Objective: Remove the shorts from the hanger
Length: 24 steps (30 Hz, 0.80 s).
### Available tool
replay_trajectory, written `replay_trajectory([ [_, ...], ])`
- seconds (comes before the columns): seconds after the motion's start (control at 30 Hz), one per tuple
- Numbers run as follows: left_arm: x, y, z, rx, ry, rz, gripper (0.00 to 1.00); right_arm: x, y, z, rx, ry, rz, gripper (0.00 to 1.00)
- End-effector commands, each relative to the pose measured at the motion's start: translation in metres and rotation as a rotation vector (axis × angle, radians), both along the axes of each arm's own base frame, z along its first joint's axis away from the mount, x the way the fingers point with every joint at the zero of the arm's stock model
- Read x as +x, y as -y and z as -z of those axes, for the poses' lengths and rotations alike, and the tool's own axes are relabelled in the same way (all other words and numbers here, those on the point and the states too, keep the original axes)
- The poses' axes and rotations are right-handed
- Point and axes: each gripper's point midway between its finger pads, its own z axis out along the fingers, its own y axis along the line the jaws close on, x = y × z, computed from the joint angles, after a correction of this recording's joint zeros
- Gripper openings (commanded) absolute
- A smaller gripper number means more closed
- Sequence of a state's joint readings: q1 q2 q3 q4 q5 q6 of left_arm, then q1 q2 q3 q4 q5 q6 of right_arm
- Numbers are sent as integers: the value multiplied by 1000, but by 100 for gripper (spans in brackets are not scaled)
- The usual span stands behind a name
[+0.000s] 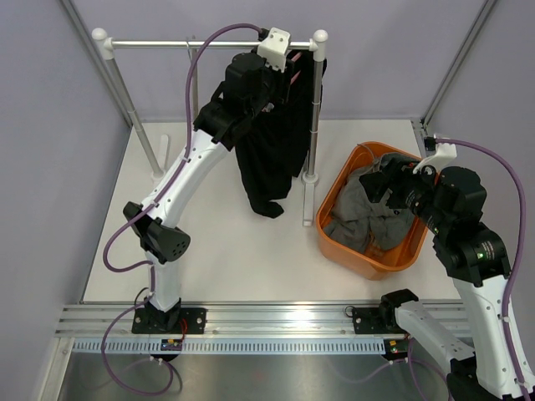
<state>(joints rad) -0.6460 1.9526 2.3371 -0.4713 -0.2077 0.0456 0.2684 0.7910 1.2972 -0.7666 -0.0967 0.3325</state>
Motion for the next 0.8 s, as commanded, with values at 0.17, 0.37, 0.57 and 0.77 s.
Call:
replay_trajectory([
  [0.17, 0, 9, 5, 22, 3, 58, 45, 6, -3, -7, 10, 35, -11, 74],
  [0.37, 2, 7, 11, 33, -7, 43, 29, 6, -4, -7, 9, 36, -13, 74],
  [0.57, 0, 6, 8, 31, -3, 49, 10, 6, -3, -7, 11, 37, -13, 74],
  [0.77, -12, 4, -13, 2, 23, 77, 0, 5, -3, -7, 10, 37, -14, 74],
])
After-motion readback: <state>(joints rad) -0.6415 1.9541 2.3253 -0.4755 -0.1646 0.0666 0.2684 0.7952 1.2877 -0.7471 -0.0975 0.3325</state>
